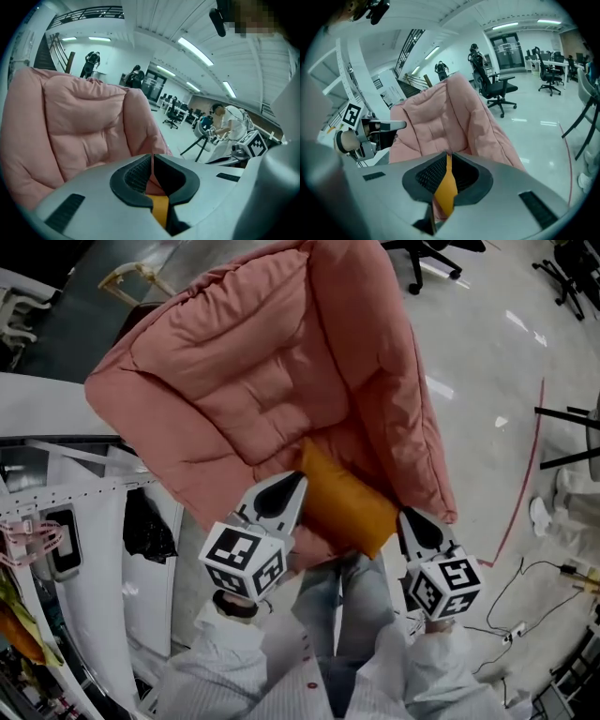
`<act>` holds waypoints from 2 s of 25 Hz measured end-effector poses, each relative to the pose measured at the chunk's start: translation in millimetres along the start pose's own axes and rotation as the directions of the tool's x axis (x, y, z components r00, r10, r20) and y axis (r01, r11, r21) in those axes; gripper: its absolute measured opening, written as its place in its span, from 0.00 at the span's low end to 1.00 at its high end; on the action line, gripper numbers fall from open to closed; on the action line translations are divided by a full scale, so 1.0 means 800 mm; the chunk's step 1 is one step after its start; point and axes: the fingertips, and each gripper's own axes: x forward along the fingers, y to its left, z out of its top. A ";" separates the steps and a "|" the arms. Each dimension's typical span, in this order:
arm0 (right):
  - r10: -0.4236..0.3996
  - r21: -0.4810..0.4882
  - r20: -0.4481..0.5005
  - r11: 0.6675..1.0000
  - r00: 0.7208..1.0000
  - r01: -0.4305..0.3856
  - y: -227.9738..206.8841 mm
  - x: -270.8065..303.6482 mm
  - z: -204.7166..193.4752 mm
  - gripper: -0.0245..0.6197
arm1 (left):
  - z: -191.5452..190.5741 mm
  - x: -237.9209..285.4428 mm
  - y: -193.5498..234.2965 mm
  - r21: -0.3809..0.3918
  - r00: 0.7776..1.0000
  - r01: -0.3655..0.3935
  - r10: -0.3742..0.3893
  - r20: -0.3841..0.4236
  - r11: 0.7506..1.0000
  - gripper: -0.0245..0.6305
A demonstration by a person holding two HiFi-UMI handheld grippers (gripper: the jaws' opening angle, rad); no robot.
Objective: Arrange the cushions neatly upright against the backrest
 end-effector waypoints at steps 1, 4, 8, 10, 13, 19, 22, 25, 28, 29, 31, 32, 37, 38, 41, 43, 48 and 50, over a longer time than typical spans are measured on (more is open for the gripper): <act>-0.004 0.010 -0.004 1.000 1.000 0.004 -0.008 0.006 -0.007 0.06 | -0.007 0.008 0.003 -0.004 1.000 0.000 0.000 -0.008 1.000 0.06; -0.003 0.055 -0.006 0.998 1.000 0.003 -0.031 0.020 -0.029 0.06 | -0.028 0.033 0.009 -0.013 0.999 -0.001 0.000 -0.044 1.000 0.06; -0.008 0.089 -0.023 0.996 1.000 0.010 -0.050 0.036 -0.059 0.06 | -0.054 0.054 0.016 -0.019 0.997 -0.008 0.007 -0.077 1.000 0.06; -0.012 0.099 -0.022 0.995 1.000 0.014 -0.056 0.044 -0.072 0.06 | -0.067 0.061 0.021 -0.024 0.996 -0.012 0.010 -0.088 1.000 0.06; -0.028 0.100 -0.039 0.994 0.999 0.032 -0.071 0.054 -0.096 0.06 | -0.087 0.076 0.025 -0.030 0.994 -0.007 0.004 -0.106 1.000 0.06; -0.046 0.153 -0.130 0.986 0.990 0.066 -0.098 0.073 -0.160 0.19 | -0.132 0.109 0.038 -0.014 0.980 0.029 -0.031 -0.195 0.999 0.16; -0.081 0.189 -0.166 0.975 0.983 0.113 -0.114 0.075 -0.189 0.23 | -0.147 0.123 0.051 0.001 0.975 0.021 -0.020 -0.223 1.000 0.19; -0.113 0.225 -0.191 0.962 0.975 0.155 -0.129 0.077 -0.213 0.25 | -0.163 0.136 0.065 0.007 0.965 0.015 -0.012 -0.261 1.000 0.23; -0.151 0.247 -0.216 0.947 0.965 0.203 -0.142 0.080 -0.233 0.31 | -0.180 0.148 0.075 0.005 0.953 0.011 -0.009 -0.304 1.000 0.27; -0.163 0.265 -0.220 0.939 0.962 0.219 -0.146 0.080 -0.238 0.31 | -0.184 0.151 0.079 0.003 0.951 0.002 -0.001 -0.309 1.000 0.28; -0.174 0.323 -0.217 0.916 0.960 0.239 -0.154 0.080 -0.246 0.32 | -0.191 0.158 0.089 -0.004 0.950 -0.025 0.022 -0.312 1.000 0.34; -0.174 0.353 -0.216 0.903 0.961 0.243 -0.157 0.081 -0.250 0.32 | -0.196 0.162 0.095 -0.008 0.948 -0.040 0.035 -0.317 0.999 0.36; -0.151 0.447 -0.218 0.863 0.964 0.236 -0.163 0.088 -0.265 0.32 | -0.218 0.180 0.121 -0.008 0.930 -0.105 0.095 -0.355 0.994 0.44; -0.143 0.461 -0.218 0.857 0.965 0.232 -0.162 0.089 -0.267 0.32 | -0.223 0.182 0.127 -0.008 0.924 -0.113 0.102 -0.368 0.994 0.46; -0.121 0.484 -0.218 0.848 0.968 0.215 -0.161 0.091 -0.270 0.32 | -0.239 0.188 0.138 -0.014 0.906 -0.121 0.104 -0.411 0.993 0.48; -0.107 0.485 -0.216 0.851 0.971 0.202 -0.162 0.092 -0.269 0.32 | -0.245 0.192 0.139 -0.041 0.899 -0.124 0.095 -0.427 0.992 0.48; -0.075 0.464 -0.223 0.869 0.972 0.173 -0.159 0.095 -0.270 0.32 | -0.257 0.195 0.137 -0.108 0.892 -0.148 0.086 -0.444 0.983 0.44; -0.062 0.472 -0.220 0.866 0.973 0.162 -0.159 0.096 -0.271 0.32 | -0.260 0.195 0.134 -0.102 0.893 -0.155 0.096 -0.439 0.983 0.41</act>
